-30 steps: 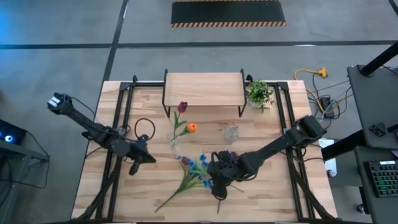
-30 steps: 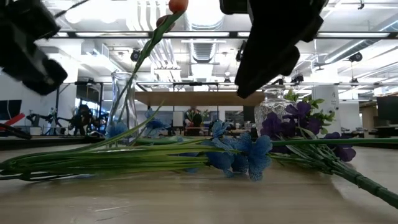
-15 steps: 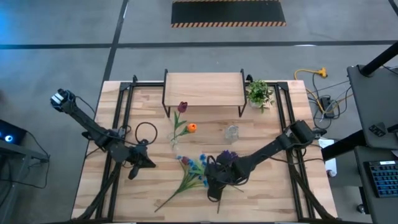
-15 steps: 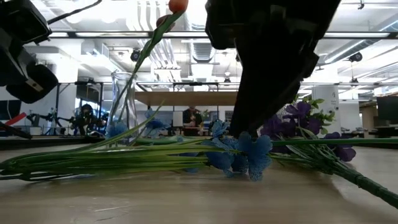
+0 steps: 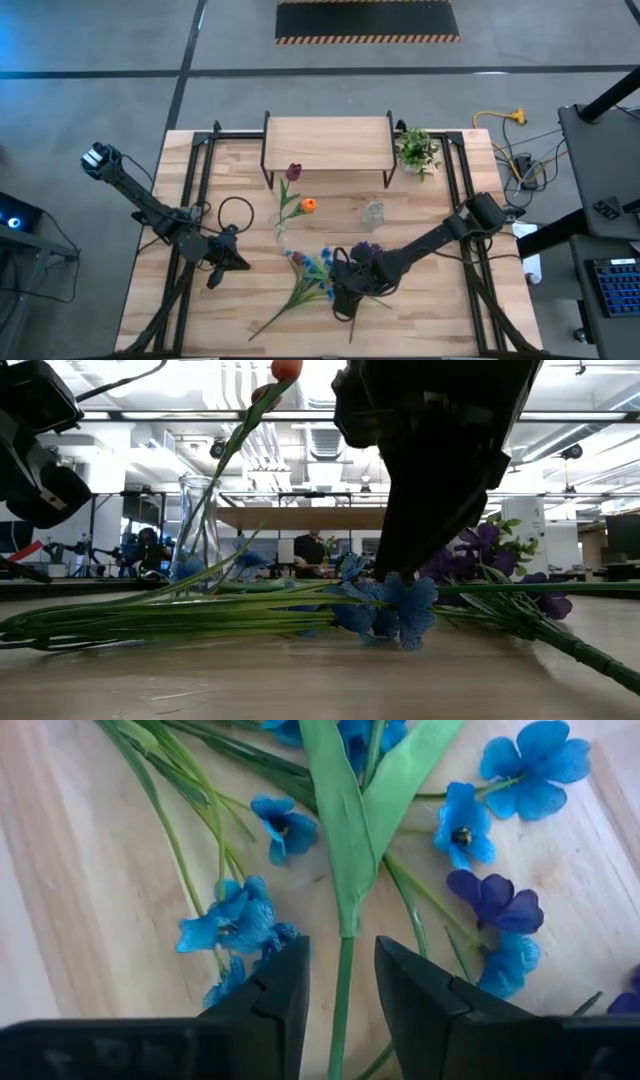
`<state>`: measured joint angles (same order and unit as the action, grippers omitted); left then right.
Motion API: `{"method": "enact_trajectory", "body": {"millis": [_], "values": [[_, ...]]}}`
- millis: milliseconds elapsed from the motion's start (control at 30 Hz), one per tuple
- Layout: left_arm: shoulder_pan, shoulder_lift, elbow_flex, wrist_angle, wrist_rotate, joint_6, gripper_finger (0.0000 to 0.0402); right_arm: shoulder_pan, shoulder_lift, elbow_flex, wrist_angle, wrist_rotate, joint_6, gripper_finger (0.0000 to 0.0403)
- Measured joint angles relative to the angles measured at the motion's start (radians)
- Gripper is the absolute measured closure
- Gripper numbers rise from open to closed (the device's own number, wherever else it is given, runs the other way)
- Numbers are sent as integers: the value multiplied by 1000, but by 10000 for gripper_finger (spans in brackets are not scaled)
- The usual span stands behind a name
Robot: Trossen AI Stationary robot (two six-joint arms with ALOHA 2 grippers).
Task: Pick and place flowers into a vace then onto a shelf
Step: Put the red tulip into the left transparent vase
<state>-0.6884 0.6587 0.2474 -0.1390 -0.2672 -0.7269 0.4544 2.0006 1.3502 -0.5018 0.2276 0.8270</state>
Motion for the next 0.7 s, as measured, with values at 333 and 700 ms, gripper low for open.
{"method": "enact_trajectory", "body": {"millis": [333, 700], "values": [[0, 6, 0, -1, 0, 0, 402, -16, 0, -10, 0, -24, -24, 319], [1, 8, 0, -1, 1, 0, 402, -31, 0, -16, 9, -44, -51, 329]]}}
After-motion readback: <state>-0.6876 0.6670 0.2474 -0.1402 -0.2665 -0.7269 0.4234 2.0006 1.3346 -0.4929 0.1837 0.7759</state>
